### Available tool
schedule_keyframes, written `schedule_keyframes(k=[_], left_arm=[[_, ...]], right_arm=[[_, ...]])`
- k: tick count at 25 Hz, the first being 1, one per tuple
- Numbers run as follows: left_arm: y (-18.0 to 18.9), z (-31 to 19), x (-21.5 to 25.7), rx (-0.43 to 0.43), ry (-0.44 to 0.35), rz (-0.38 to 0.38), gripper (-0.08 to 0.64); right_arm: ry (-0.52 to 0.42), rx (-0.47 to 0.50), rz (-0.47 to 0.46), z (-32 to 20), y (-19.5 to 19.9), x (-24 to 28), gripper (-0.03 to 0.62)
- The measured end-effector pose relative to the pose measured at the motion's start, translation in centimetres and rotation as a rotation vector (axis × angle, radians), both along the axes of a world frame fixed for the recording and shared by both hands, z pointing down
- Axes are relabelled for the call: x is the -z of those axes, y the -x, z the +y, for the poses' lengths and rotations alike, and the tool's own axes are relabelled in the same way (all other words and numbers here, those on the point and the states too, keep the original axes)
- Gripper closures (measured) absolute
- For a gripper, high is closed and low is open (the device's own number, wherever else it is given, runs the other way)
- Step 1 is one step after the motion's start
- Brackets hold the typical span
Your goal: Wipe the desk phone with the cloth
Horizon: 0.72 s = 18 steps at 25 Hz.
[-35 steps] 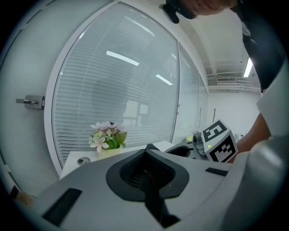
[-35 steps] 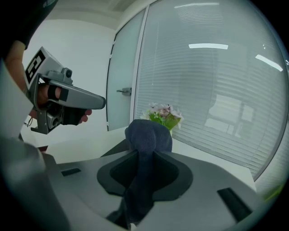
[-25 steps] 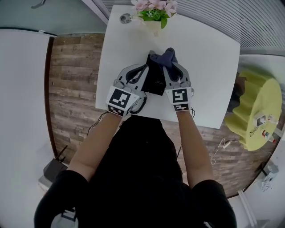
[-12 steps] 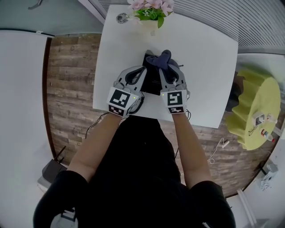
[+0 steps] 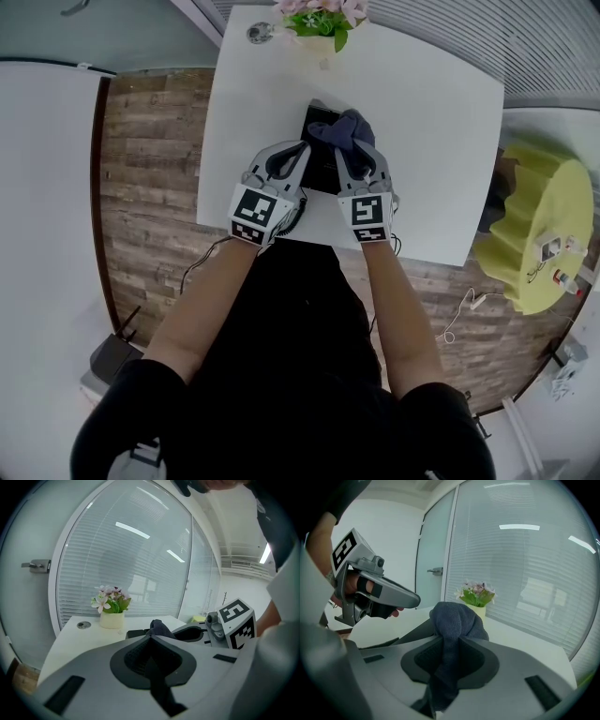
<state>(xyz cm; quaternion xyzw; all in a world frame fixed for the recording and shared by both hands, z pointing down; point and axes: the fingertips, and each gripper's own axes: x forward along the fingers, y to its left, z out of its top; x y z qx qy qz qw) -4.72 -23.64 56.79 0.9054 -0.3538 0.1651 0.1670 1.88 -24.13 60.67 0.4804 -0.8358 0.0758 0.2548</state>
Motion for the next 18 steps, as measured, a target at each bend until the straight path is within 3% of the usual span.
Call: schedule_keyframes(k=[12,18], left_arm=[[0.4,2.0,-0.9,-0.014,0.007,-0.004,0.549],[0.6,2.9,-1.1,-0.03,0.011,-0.014,0.55]], right_arm=[[0.031,-0.024,-0.025,1.8,0.2,-0.8,0.492],[0.035,0.002,0.008,3.9,0.8,-1.6,0.492]])
